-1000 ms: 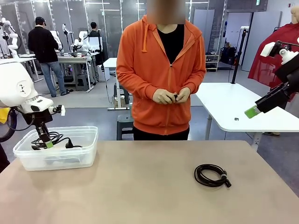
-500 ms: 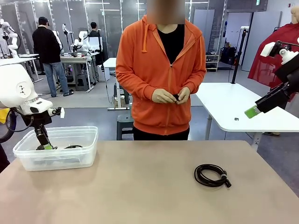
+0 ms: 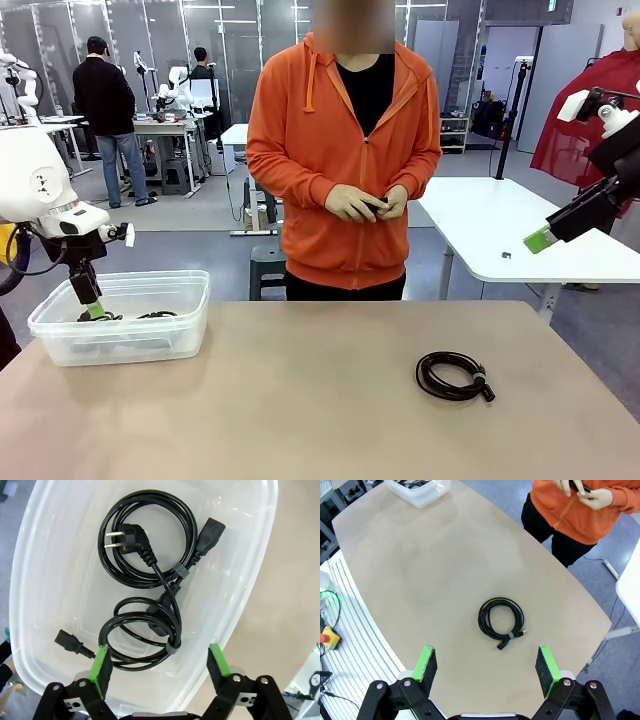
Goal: Organize and store the cables.
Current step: Place the Power Cable into the Organizing box.
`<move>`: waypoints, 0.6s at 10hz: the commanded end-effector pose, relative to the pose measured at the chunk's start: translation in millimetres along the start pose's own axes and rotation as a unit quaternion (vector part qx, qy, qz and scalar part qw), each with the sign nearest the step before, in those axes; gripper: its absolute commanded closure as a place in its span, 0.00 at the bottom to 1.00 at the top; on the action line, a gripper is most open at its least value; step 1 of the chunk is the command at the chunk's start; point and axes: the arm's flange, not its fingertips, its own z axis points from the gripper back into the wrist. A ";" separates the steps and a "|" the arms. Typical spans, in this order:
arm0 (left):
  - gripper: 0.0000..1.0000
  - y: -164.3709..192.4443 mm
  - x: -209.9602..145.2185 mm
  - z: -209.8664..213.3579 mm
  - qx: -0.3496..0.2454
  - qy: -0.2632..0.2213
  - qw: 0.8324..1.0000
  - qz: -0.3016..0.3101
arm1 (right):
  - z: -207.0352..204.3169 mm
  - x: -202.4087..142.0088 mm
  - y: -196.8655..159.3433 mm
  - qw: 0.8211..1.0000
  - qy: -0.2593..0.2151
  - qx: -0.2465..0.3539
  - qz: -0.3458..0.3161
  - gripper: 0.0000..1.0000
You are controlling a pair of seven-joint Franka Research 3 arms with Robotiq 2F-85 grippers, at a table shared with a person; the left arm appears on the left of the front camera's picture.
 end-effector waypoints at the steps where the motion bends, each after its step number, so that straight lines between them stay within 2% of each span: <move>1: 0.00 -4.7 -4.7 7.6 0.002 0.010 1.000 -0.004 | -0.2 -0.4 -0.5 1.000 0.000 0.002 0.002 0.00; 4: 0.00 -6.1 -5.6 23.2 0.008 -0.005 1.000 -0.003 | -0.2 -0.4 -0.5 1.000 0.000 0.002 0.002 0.00; 6: 0.00 -1.4 -0.9 13.9 0.010 -0.004 1.000 -0.001 | -0.2 -0.4 -0.5 1.000 0.000 0.002 0.002 0.00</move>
